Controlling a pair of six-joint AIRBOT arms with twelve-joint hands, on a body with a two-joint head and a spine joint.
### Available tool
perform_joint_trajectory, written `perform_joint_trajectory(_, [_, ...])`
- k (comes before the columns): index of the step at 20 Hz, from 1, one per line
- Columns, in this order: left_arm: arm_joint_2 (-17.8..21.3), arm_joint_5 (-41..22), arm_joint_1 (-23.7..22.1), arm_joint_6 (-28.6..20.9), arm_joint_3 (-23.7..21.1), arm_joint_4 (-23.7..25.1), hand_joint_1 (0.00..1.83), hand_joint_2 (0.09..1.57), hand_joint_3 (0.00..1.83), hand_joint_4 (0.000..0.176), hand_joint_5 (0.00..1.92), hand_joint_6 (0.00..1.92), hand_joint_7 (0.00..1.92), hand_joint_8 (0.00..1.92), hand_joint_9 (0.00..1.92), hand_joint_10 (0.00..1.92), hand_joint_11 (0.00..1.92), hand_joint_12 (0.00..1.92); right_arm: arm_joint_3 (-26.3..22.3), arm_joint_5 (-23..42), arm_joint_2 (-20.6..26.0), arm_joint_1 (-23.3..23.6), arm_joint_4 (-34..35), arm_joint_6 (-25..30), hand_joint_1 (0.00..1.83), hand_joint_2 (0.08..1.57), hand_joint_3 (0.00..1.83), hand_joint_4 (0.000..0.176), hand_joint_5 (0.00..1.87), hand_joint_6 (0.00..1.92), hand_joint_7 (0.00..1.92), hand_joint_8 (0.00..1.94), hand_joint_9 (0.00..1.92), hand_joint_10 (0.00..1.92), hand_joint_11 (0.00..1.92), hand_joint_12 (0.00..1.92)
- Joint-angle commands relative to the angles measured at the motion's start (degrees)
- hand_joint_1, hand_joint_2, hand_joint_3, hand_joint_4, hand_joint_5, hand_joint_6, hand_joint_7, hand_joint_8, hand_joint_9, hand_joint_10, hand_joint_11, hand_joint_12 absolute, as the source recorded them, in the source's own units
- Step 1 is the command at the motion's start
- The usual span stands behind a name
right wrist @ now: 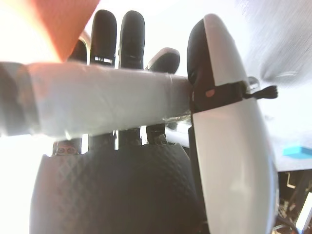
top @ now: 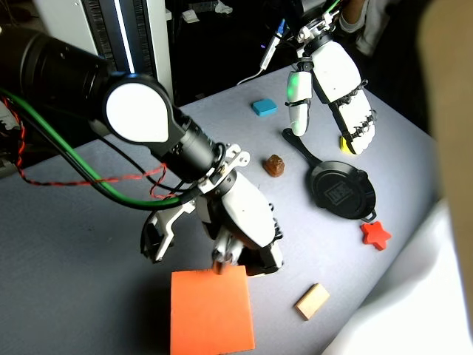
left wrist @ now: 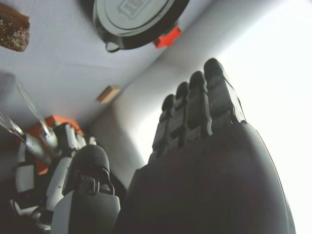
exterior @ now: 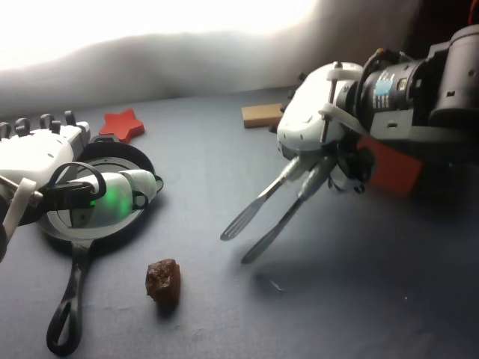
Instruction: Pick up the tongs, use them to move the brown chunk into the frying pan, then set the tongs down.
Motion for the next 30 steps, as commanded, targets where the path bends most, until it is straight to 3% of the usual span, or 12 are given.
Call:
perform_joint_trajectory(1, [0.45, -3.51, -0.80, -0.13, 0.32, 4.75, 0.00, 1.25, 0.00, 0.000, 0.00, 0.00, 0.01, 0.00, 0.01, 0.00, 0.00, 0.07, -0.59, 2.90, 0.64, 1.13, -1.79, -0.10, 1.06, 1.27, 0.00, 0.000, 0.69, 1.41, 0.95, 0.03, 0.66, 0.79, 0.29, 1.69])
perform_joint_trajectory(4, [0.45, -5.65, -0.86, -0.87, 0.33, 4.61, 0.00, 1.25, 0.00, 0.000, 0.00, 0.00, 0.02, 0.00, 0.01, 0.00, 0.00, 0.06, -3.67, 1.30, 2.41, 3.24, -2.20, 2.42, 1.07, 1.27, 0.00, 0.000, 0.70, 1.39, 0.96, 0.03, 0.66, 0.81, 0.29, 1.69])
perform_joint_trajectory(7, [0.45, -9.06, -0.78, -2.51, 0.16, 3.92, 0.00, 1.25, 0.00, 0.000, 0.03, 0.01, 0.03, 0.00, 0.02, 0.00, 0.00, 0.16, -8.40, -5.90, 3.61, 4.32, -19.75, 21.46, 1.07, 1.27, 0.00, 0.000, 0.70, 1.39, 0.95, 0.02, 0.65, 0.80, 0.30, 1.67])
perform_joint_trajectory(10, [0.46, -12.81, -0.81, -2.82, -0.36, 3.42, 0.00, 1.26, 0.00, 0.000, 0.03, 0.01, 0.05, 0.01, 0.04, 0.01, 0.00, 0.17, -12.85, -13.07, 4.41, 4.72, -28.28, 31.21, 1.06, 1.27, 0.00, 0.000, 0.68, 1.41, 0.94, 0.02, 0.64, 0.78, 0.29, 1.65])
perform_joint_trajectory(16, [0.46, -22.11, -1.01, -2.82, -2.27, 1.69, 0.00, 1.25, 0.00, 0.000, 0.02, 0.00, 0.05, 0.00, 0.04, 0.00, 0.00, 0.17, -19.67, -24.40, 5.57, 7.03, -30.53, 46.64, 1.06, 1.28, 0.00, 0.000, 0.67, 1.43, 0.93, 0.01, 0.64, 0.79, 0.29, 1.68])
perform_joint_trajectory(18, [0.46, -23.04, -1.01, -2.82, -2.45, 1.64, 0.00, 1.24, 0.00, 0.000, 0.04, 0.00, 0.06, 0.00, 0.06, 0.00, 0.00, 0.24, -19.89, -25.66, 5.00, 7.65, -30.64, 49.56, 1.06, 1.28, 0.00, 0.000, 0.67, 1.43, 0.93, 0.01, 0.63, 0.78, 0.28, 1.67])
perform_joint_trajectory(21, [0.46, -24.58, -1.01, -2.82, -2.75, 1.56, 0.00, 1.25, 0.00, 0.000, 0.02, 0.00, 0.04, 0.00, 0.04, 0.00, 0.00, 0.19, -20.15, -28.41, 3.24, 7.85, -30.62, 52.97, 1.06, 1.28, 0.00, 0.000, 0.67, 1.43, 0.93, 0.01, 0.64, 0.77, 0.29, 1.66])
perform_joint_trajectory(26, [0.45, -27.07, -1.20, -2.82, -3.57, 0.64, 0.00, 1.25, 0.00, 0.000, 0.01, 0.00, 0.03, 0.00, 0.02, 0.00, 0.00, 0.12, -20.54, -29.31, 0.14, 6.81, -30.60, 54.80, 1.06, 1.28, 0.00, 0.000, 0.68, 1.42, 0.92, 0.01, 0.65, 0.75, 0.30, 1.65])
perform_joint_trajectory(30, [0.44, -28.21, -1.34, -2.82, -3.91, 0.18, 0.00, 1.25, 0.00, 0.000, 0.03, 0.00, 0.04, 0.00, 0.04, 0.00, 0.00, 0.18, -20.73, -29.45, -2.06, 6.13, -30.59, 56.27, 1.06, 1.28, 0.00, 0.000, 0.68, 1.42, 0.92, 0.01, 0.63, 0.74, 0.29, 1.65])
